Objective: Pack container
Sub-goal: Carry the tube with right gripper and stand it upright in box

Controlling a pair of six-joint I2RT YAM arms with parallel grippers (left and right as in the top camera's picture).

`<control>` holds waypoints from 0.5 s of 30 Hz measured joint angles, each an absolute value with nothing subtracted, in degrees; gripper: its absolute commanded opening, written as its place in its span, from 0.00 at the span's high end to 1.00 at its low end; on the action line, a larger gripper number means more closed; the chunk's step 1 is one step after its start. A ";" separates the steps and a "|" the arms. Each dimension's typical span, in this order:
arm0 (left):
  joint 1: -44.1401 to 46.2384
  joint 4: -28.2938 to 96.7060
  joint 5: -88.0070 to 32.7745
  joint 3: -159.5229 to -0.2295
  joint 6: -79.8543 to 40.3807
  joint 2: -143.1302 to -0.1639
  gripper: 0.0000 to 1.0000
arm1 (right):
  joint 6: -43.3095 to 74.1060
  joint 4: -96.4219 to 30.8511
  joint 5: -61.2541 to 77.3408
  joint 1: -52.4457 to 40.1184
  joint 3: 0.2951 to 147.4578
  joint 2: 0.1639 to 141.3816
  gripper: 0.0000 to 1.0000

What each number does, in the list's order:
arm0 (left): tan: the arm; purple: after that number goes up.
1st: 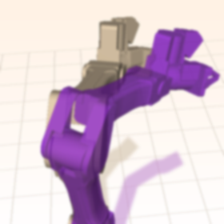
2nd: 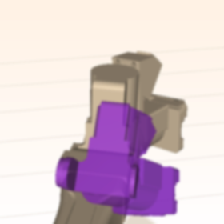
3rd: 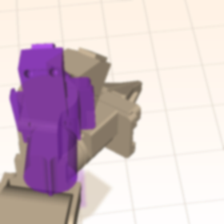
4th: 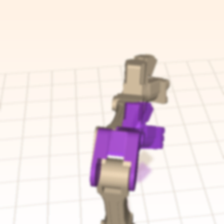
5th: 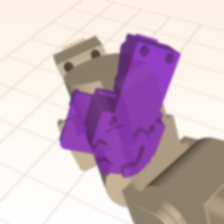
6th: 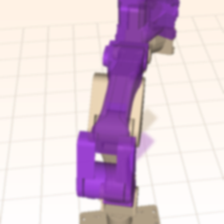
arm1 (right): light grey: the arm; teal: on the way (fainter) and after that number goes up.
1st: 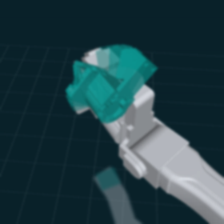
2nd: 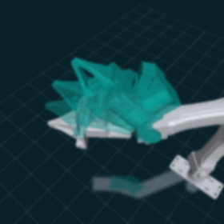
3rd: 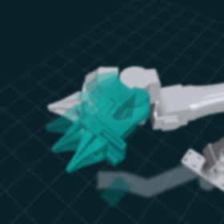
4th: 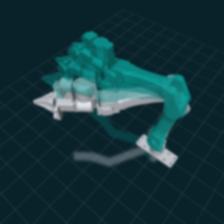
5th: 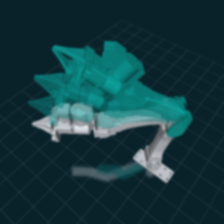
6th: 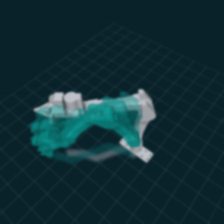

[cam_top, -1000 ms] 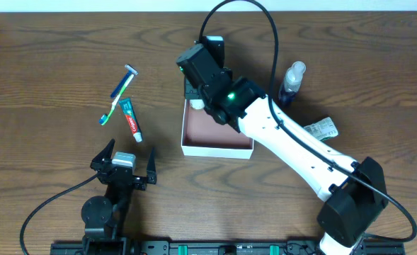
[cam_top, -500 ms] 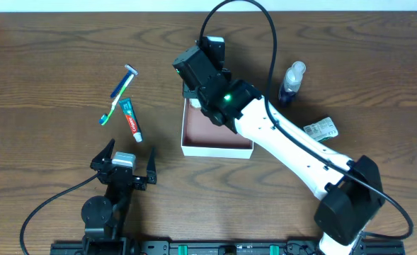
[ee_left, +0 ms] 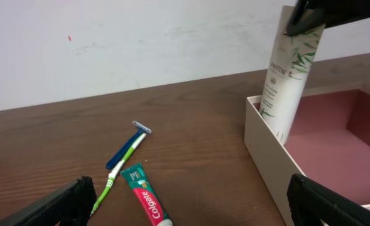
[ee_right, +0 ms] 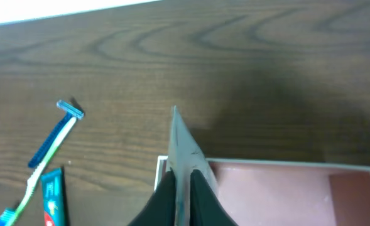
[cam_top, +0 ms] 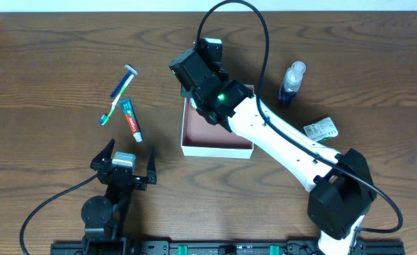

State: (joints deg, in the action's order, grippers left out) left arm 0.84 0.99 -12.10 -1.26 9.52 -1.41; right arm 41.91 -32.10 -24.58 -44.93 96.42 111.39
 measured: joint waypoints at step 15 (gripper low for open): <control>0.84 0.99 -12.10 -1.26 9.52 -1.39 0.02 | 40.91 -31.20 -25.54 -44.93 96.49 112.53 0.37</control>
